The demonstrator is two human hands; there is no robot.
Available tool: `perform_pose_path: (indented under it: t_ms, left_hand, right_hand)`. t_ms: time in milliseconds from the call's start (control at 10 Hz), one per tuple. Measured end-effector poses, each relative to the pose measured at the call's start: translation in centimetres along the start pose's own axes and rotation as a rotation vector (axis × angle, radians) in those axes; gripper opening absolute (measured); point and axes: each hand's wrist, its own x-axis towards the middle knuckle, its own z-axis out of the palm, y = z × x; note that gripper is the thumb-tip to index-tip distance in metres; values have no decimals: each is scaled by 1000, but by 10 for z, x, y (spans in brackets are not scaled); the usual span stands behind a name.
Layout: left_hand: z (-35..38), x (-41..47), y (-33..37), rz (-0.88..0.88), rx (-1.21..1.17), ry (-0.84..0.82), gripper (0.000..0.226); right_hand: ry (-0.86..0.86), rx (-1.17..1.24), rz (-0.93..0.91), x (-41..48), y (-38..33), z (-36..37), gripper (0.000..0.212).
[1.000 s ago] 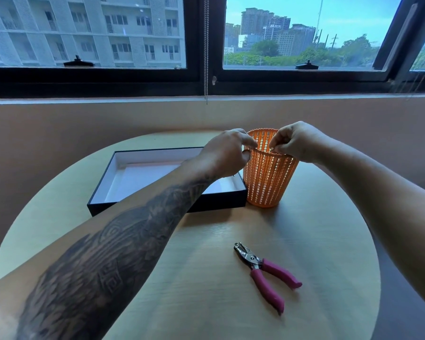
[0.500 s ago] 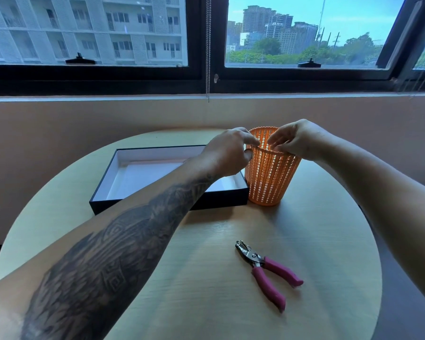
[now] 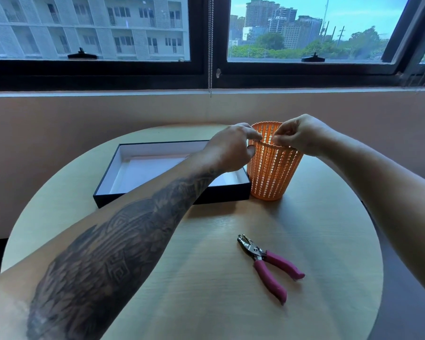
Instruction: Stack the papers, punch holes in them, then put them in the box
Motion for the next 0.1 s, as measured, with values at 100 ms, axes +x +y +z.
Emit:
perform_pose_path:
  t_ms: [100]
  left_hand:
    - [1,-4,1,-4,16,-54,39]
  right_hand:
    - [59,9,-49,-7,-2,5,23]
